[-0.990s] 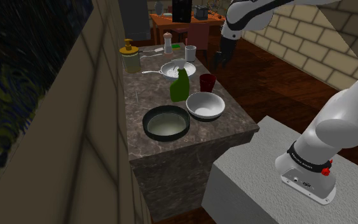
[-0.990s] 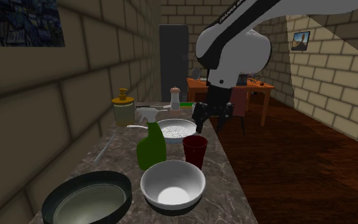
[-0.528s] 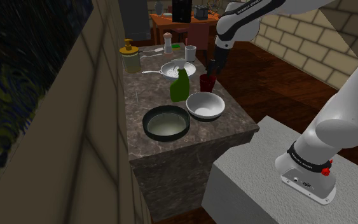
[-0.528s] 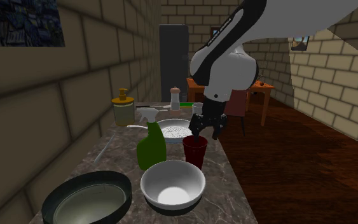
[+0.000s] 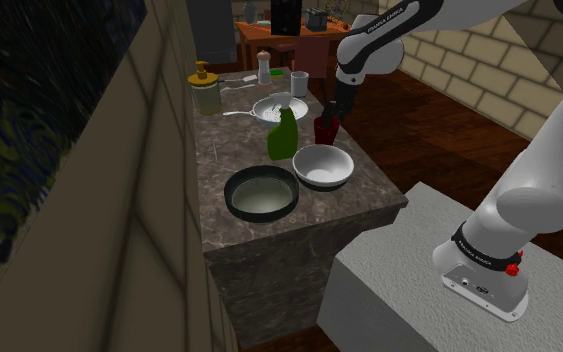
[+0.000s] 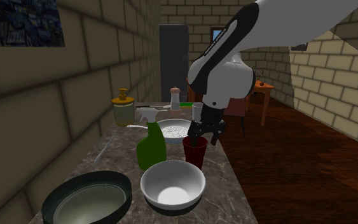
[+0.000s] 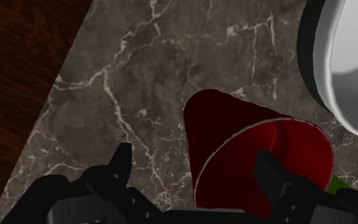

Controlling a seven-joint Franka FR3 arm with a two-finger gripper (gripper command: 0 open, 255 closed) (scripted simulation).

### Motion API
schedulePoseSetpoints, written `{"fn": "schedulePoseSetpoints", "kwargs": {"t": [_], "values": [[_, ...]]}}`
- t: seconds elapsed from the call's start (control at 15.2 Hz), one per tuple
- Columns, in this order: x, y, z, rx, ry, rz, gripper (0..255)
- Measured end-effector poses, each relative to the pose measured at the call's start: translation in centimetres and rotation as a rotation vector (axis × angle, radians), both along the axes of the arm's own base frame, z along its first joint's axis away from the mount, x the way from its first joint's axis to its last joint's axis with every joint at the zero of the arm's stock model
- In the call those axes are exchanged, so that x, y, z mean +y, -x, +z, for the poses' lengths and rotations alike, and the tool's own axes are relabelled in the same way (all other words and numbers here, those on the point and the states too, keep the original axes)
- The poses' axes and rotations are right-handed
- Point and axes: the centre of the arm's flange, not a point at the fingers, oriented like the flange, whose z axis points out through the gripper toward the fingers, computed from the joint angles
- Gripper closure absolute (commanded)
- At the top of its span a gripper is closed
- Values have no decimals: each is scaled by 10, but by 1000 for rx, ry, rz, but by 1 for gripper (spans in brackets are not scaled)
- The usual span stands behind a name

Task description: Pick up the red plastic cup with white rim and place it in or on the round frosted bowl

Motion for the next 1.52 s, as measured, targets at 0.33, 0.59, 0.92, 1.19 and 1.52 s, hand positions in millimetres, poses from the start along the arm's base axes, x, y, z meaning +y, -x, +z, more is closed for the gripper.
{"fn": "schedulePoseSetpoints", "kwargs": {"t": [0.33,0.59,0.92,1.19,1.52], "values": [[0,0,0,0,0,0,255],[0,0,0,0,0,0,255],[0,0,2,0,0,0,255],[-1,0,20,0,0,0,255],[0,0,46,0,0,0,255]]}}
